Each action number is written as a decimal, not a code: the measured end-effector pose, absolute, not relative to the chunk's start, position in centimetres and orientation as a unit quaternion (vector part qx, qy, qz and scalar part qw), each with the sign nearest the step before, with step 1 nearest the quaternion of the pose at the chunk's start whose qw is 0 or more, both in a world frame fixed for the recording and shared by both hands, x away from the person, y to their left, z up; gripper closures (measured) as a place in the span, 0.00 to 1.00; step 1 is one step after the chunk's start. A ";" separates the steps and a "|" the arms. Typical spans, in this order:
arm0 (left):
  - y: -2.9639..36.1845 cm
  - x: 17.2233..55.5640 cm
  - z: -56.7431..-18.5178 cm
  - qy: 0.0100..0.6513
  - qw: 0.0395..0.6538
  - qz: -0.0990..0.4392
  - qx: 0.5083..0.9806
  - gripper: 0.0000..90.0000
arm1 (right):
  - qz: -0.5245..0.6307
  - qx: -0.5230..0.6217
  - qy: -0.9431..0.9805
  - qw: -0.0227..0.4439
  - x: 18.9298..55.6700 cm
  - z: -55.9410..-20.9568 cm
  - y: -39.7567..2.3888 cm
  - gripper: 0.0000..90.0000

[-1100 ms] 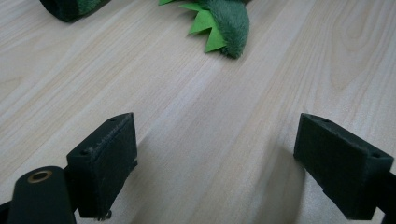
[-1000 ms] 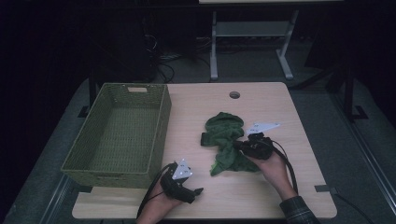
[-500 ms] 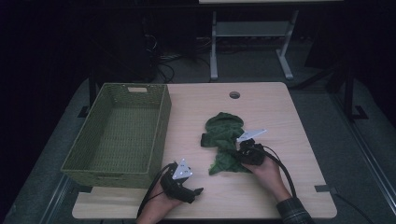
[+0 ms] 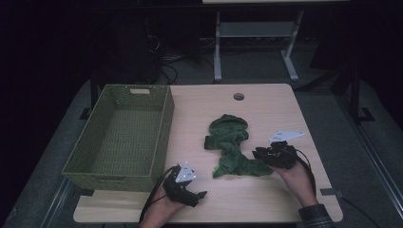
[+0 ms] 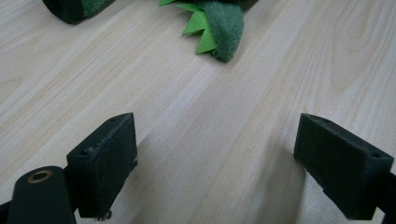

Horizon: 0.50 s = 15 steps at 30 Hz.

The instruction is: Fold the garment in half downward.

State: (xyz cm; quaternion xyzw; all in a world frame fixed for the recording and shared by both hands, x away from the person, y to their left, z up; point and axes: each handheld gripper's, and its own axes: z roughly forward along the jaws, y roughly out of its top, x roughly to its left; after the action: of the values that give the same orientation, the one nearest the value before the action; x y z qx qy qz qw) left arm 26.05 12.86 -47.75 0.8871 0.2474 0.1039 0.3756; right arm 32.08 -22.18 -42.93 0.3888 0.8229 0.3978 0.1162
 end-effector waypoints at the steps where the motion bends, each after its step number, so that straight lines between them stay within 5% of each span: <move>1: 12.9 26.1 -47.7 0.248 0.376 0.104 0.887 0.14 | 0.396 0.394 0.822 0.114 31.9 -42.9 -22.6 0.80; 15: 12.9 26.1 -47.7 0.245 0.377 0.104 0.887 0.15 | 0.382 0.413 0.819 0.117 28.4 -44.2 -27.8 0.74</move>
State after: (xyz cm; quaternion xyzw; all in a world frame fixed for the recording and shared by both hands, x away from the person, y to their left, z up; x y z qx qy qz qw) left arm 26.14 12.90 -47.75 0.8869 0.2455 0.1038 0.3774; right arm 28.39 -27.81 -44.24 0.4130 0.8185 0.3819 0.1168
